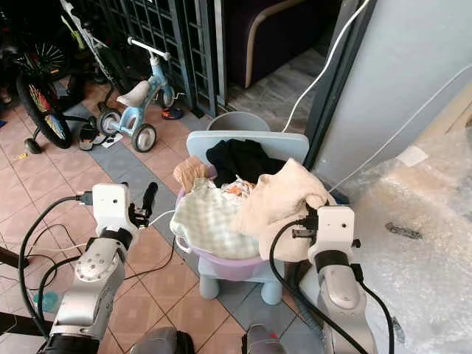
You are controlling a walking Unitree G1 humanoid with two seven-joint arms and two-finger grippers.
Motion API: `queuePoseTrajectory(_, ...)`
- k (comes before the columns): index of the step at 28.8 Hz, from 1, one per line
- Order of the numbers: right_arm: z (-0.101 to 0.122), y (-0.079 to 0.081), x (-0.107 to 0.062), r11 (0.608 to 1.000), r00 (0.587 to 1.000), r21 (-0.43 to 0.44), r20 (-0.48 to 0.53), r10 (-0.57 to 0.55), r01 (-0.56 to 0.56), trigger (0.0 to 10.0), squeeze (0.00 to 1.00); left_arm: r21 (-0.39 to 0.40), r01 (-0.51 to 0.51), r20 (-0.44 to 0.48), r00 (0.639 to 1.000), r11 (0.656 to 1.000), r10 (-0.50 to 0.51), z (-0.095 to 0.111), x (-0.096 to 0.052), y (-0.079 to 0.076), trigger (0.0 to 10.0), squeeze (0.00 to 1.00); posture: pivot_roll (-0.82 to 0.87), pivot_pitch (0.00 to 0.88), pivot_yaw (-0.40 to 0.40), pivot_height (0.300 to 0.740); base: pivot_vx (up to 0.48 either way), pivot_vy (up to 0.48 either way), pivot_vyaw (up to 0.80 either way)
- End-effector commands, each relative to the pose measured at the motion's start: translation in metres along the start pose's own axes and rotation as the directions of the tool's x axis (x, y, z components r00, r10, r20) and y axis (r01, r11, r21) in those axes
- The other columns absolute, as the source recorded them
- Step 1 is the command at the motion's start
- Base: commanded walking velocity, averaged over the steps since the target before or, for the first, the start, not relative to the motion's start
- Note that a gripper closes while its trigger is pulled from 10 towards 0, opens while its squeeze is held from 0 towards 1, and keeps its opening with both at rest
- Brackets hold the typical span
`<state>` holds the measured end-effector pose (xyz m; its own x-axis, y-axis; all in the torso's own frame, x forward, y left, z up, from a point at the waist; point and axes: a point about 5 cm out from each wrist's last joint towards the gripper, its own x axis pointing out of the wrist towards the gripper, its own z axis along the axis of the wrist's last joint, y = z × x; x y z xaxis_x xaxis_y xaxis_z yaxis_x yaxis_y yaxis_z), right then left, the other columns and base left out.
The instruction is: Clothes washing
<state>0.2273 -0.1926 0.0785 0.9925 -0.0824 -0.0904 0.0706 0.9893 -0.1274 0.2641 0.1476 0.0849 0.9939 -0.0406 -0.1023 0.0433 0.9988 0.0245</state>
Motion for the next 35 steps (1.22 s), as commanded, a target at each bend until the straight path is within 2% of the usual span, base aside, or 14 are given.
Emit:
queuePoseTrajectory(1, 0.0105, -0.0016, 0.0007, 1.000, 0.999, -0.004, 0.038, -0.007, 0.007, 10.0, 0.00, 0.008, -0.005, 0.012, 1.000, 1.000, 0.005, 0.0047, -0.0008, 0.0031, 10.0, 0.00, -0.07, 0.152, 0.034, 0.740, 0.000, 0.000, -0.80)
queuePoseTrajectory(5, 0.0145, -0.0022, 0.0031, 1.000, 0.999, -0.001, 0.044, -0.017, 0.017, 10.0, 0.00, 0.008, -0.007, 0.006, 1.000, 1.000, 0.007, 0.0053, -0.0019, 0.0030, 10.0, 0.00, -0.06, 0.160, 0.031, 0.740, 0.000, 0.000, -0.80)
queuePoseTrajectory(8, 0.0203, -0.0047, 0.0016, 0.998, 0.997, 0.052, 0.061, -0.041, 0.038, 10.0, 0.00, 0.013, 0.003, 0.000, 1.000, 1.000, -0.003, 0.0051, -0.0059, 0.0024, 10.0, 0.00, -0.06, 0.161, 0.034, 0.740, 0.000, 0.000, -0.80)
queuePoseTrajectory(14, 0.0148, -0.0060, -0.0016, 0.998, 0.998, 0.037, 0.042, -0.044, 0.043, 10.0, 0.00, 0.016, 0.011, -0.017, 1.000, 1.000, -0.011, 0.0032, -0.0079, 0.0022, 10.0, 0.00, -0.06, 0.157, 0.040, 0.740, 0.000, -0.247, -0.80)
queuePoseTrajectory(18, 0.0154, -0.0044, -0.0006, 0.997, 0.998, 0.065, 0.043, -0.046, 0.043, 10.0, 0.00, 0.022, 0.013, -0.017, 1.000, 1.000, -0.013, 0.0043, -0.0073, 0.0025, 10.0, 0.00, -0.05, 0.157, 0.043, 0.740, 0.000, -0.272, -0.80)
queuePoseTrajectory(28, 0.0169, -0.0035, 0.0025, 0.997, 0.998, 0.073, 0.045, -0.042, 0.039, 10.0, 0.00, 0.024, 0.008, -0.035, 0.999, 1.000, -0.008, 0.0036, -0.0089, 0.0050, 10.0, 0.00, -0.04, 0.165, 0.050, 0.740, -0.090, -0.200, -0.78)
queuePoseTrajectory(35, 0.0179, -0.0025, 0.0042, 0.998, 0.998, 0.066, 0.055, -0.028, 0.024, 10.0, 0.00, 0.022, 0.005, -0.035, 0.999, 1.000, -0.004, 0.0040, -0.0078, 0.0053, 10.0, 0.00, -0.04, 0.157, 0.047, 0.740, 0.000, 0.000, 0.00)
